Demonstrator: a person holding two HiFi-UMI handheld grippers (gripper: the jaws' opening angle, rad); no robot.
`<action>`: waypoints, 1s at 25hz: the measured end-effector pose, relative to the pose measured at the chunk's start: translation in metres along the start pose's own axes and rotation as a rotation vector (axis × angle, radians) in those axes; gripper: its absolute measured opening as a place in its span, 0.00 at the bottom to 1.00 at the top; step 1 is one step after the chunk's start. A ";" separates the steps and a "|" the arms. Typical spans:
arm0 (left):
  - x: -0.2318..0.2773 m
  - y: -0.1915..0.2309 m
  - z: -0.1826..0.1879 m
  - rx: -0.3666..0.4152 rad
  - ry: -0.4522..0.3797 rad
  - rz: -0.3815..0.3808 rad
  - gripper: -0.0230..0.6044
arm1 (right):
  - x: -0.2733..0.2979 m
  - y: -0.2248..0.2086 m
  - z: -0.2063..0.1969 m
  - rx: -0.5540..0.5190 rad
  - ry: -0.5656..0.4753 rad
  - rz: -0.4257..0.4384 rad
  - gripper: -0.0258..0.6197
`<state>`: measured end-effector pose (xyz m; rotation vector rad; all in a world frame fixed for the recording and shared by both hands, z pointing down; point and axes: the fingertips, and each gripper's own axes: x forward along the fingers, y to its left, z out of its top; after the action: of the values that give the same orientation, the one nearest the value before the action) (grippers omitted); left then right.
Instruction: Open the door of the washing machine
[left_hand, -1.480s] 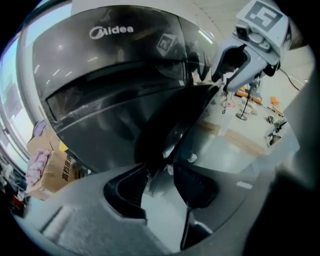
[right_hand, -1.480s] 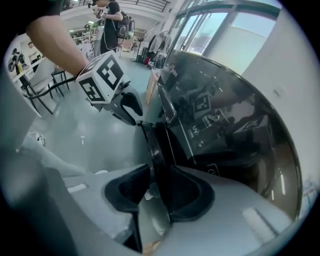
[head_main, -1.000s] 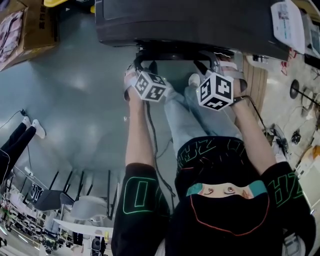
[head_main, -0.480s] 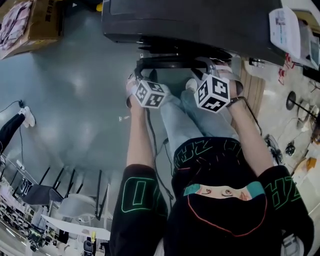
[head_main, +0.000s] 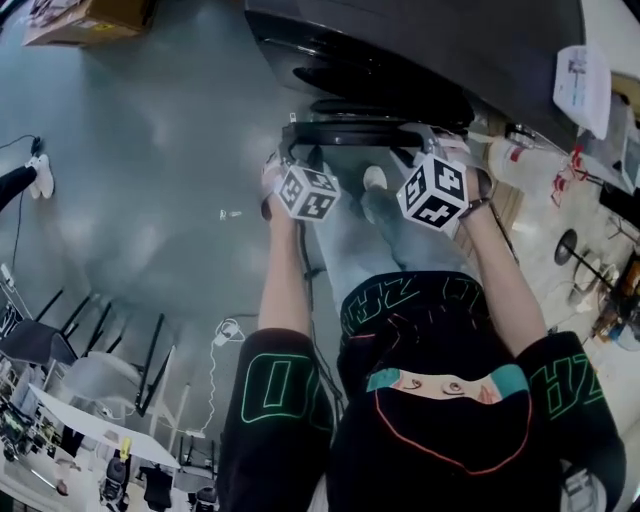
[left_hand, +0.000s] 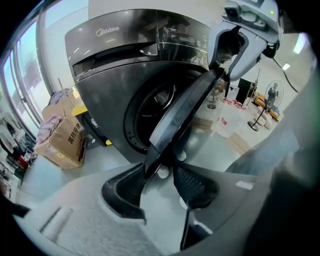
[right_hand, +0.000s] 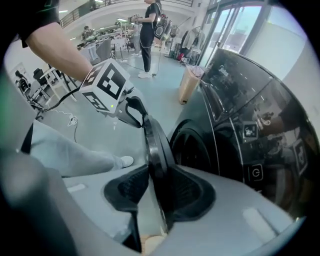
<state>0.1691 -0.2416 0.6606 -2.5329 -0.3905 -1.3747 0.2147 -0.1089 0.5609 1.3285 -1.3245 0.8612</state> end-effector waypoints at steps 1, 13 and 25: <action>-0.002 -0.004 -0.004 -0.016 0.001 0.010 0.32 | -0.001 0.004 -0.001 -0.016 -0.002 0.004 0.27; -0.038 -0.074 -0.055 -0.222 0.024 0.131 0.32 | -0.013 0.061 -0.021 -0.251 -0.043 0.079 0.27; -0.071 -0.185 -0.096 -0.435 0.058 0.218 0.32 | -0.031 0.124 -0.069 -0.493 -0.061 0.133 0.27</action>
<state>-0.0063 -0.1082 0.6662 -2.7512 0.2178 -1.5784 0.1012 -0.0186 0.5671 0.8931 -1.5633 0.5335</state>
